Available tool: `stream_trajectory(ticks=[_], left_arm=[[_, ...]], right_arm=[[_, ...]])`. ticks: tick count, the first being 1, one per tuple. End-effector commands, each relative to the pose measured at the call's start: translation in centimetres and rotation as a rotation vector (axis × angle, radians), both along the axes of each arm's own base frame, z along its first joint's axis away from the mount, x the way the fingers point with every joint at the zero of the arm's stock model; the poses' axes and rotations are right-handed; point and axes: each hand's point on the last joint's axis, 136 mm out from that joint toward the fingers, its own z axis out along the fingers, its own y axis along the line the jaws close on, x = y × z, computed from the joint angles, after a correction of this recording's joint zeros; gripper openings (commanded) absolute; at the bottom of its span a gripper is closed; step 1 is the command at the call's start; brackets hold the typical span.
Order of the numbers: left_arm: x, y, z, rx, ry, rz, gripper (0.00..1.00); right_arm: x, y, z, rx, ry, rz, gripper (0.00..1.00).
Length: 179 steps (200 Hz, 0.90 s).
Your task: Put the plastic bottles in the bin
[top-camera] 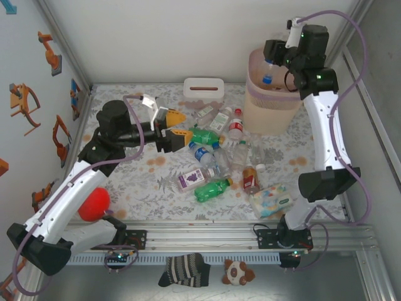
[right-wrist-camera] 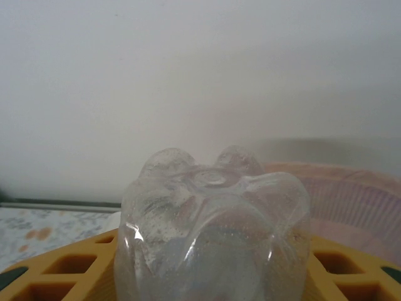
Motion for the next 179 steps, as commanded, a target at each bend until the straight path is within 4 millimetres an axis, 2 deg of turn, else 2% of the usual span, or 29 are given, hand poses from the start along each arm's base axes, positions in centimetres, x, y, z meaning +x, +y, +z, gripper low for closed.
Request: stream_trajectory(ticks=[1, 32, 89, 136, 179], left_arm=[[-0.3, 0.5, 0.0, 0.005, -0.028, 0.009, 0.75], [-0.4, 0.6, 0.1, 0.003, -0.026, 0.016, 0.75], [-0.5, 0.8, 0.1, -0.001, -0.010, 0.023, 0.75], [-0.6, 1.0, 0.0, -0.004, -0.008, 0.036, 0.75], [-0.4, 0.8, -0.3, 0.001, 0.003, 0.035, 0.75]], right_arm=[[1.2, -2.6, -0.3, -0.146, -0.001, -0.095, 0.54], [3.3, -3.0, -2.5, -0.160, 0.042, -0.086, 0.54], [6.5, -1.8, -8.7, -0.118, 0.181, -0.011, 0.54], [8.0, -0.8, -14.5, -0.094, 0.327, 0.045, 0.54], [8.4, -0.1, -19.3, -0.073, 0.447, 0.092, 0.54]])
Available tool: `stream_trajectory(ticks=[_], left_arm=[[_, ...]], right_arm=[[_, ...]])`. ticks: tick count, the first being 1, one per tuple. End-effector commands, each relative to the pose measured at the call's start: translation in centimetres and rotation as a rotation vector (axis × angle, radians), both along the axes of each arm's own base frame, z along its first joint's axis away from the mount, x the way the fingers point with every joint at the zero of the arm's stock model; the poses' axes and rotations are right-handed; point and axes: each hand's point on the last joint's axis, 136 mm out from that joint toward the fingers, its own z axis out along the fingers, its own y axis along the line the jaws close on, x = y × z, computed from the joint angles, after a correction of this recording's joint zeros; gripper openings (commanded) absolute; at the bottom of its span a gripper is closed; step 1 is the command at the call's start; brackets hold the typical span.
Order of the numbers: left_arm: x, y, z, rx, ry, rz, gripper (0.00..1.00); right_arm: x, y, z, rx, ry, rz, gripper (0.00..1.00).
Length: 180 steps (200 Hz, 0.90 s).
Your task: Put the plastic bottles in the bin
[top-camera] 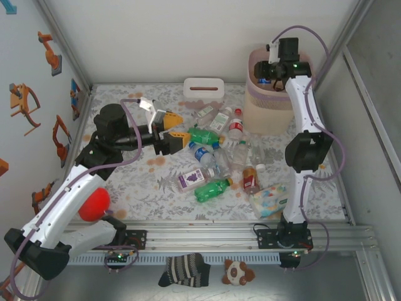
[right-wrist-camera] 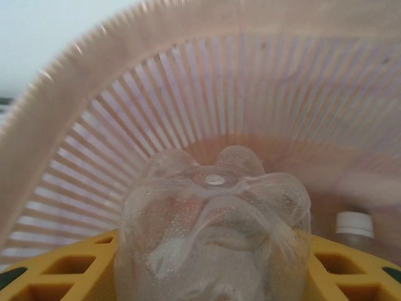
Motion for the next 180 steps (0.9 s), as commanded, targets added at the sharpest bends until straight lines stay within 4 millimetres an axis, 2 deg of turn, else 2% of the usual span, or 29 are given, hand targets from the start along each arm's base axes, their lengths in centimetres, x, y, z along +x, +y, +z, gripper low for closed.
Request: stream_trajectory(ticks=[1, 77, 180], left_arm=[[0.0, 0.1, 0.0, -0.004, 0.002, 0.005, 0.75], [0.0, 0.1, -0.4, 0.005, 0.010, 0.007, 0.75], [0.4, 0.0, -0.5, 0.010, 0.012, 0.008, 0.75]], right_arm=[[-0.3, 0.3, -1.0, 0.033, 0.049, 0.024, 0.54], [-1.2, 0.1, -9.7, 0.038, 0.286, 0.047, 0.53], [-1.8, -1.2, -16.1, 0.015, 0.444, 0.017, 0.58]])
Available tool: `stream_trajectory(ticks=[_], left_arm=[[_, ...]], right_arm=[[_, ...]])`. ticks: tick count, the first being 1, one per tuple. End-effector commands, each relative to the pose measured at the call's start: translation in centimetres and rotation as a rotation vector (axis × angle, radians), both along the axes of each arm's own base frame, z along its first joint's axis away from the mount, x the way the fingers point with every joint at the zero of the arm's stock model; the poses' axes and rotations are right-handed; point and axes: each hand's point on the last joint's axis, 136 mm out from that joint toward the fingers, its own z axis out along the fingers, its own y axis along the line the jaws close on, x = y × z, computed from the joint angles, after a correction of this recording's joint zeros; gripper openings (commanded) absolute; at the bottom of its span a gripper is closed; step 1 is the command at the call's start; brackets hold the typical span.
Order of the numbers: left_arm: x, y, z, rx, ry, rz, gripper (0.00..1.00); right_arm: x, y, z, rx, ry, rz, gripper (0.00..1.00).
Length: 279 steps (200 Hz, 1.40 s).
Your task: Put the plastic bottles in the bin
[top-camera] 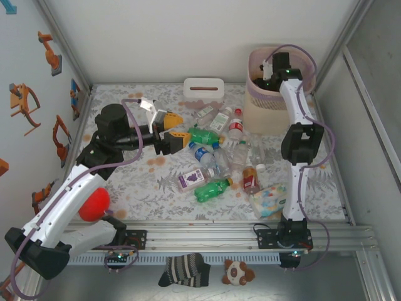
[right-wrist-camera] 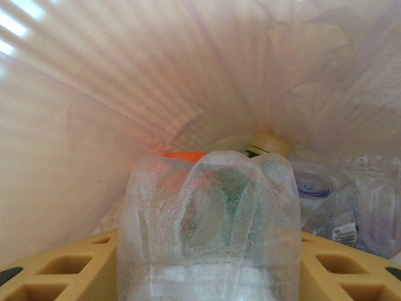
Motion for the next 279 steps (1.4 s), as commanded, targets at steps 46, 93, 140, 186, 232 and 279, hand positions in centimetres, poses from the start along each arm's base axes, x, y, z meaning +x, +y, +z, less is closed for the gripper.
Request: stream_trajectory(ticks=[46, 93, 140, 186, 232, 279], left_arm=[[0.3, -0.2, -0.2, 0.005, 0.013, -0.004, 0.75], [0.6, -0.4, 0.1, -0.001, 0.013, -0.008, 0.75], [0.7, -0.6, 0.0, -0.001, 0.017, -0.009, 0.75], [0.9, -0.6, -0.3, 0.002, 0.020, -0.006, 0.75], [1.4, -1.0, -0.7, 0.009, 0.038, -0.005, 0.75], [1.8, -1.2, -0.9, 0.014, 0.048, -0.004, 0.75]], right_arm=[[-2.2, -1.8, -5.1, -0.083, 0.182, -0.030, 0.68], [-1.9, -1.7, -1.2, -0.069, 0.102, -0.033, 0.74], [-2.0, -1.3, 4.0, -0.034, -0.002, -0.040, 0.78], [-2.8, -1.2, 8.3, -0.019, -0.082, -0.040, 0.78], [-4.1, -1.2, 12.9, -0.011, -0.170, -0.038, 0.78], [-5.8, -1.4, 17.3, -0.007, -0.257, -0.043, 0.77]])
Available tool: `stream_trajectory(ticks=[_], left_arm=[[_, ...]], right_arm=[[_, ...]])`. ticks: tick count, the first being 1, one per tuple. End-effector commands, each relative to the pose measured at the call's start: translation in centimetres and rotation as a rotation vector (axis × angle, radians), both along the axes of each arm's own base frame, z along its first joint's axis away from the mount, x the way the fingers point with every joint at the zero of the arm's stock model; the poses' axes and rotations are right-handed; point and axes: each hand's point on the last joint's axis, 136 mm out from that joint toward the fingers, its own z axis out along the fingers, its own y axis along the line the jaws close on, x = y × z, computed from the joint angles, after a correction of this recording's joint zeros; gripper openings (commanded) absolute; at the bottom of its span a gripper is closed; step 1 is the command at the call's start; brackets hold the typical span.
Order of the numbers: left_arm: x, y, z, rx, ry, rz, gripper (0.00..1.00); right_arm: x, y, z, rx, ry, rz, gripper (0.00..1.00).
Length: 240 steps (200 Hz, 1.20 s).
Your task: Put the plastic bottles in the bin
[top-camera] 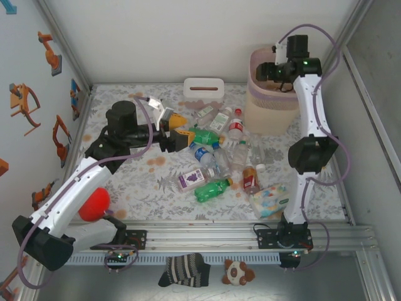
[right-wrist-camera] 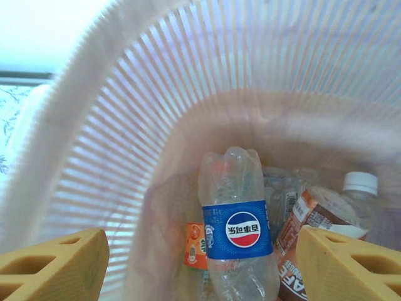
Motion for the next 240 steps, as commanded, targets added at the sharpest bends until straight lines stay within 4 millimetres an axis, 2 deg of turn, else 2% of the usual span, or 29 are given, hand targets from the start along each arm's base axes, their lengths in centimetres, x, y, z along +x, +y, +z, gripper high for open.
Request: stream_trajectory(ticks=[1, 77, 123, 176, 205, 240], left_arm=[[0.0, -0.1, 1.6, -0.030, -0.023, -0.005, 0.75], [2.2, -0.1, -0.8, 0.046, 0.032, 0.075, 0.73], [3.5, -0.2, -3.5, 0.150, 0.080, 0.109, 0.72], [4.5, -0.2, -8.4, 0.378, 0.128, 0.142, 0.70], [3.7, -0.3, -12.2, 0.561, 0.137, 0.125, 0.70], [1.6, 0.4, -16.5, 0.770, 0.146, 0.080, 0.71]], right_arm=[[-1.5, -0.3, 3.4, 0.008, -0.057, -0.009, 0.77], [-5.9, -0.1, 9.2, 0.043, -0.175, -0.002, 0.74], [-8.8, 0.6, 10.9, 0.080, -0.209, 0.022, 0.73], [-12.0, 0.7, 10.8, 0.089, -0.220, 0.024, 0.73], [-13.5, 0.4, 9.9, 0.077, -0.203, 0.016, 0.73], [-14.8, 0.0, 8.5, 0.048, -0.177, 0.012, 0.73]])
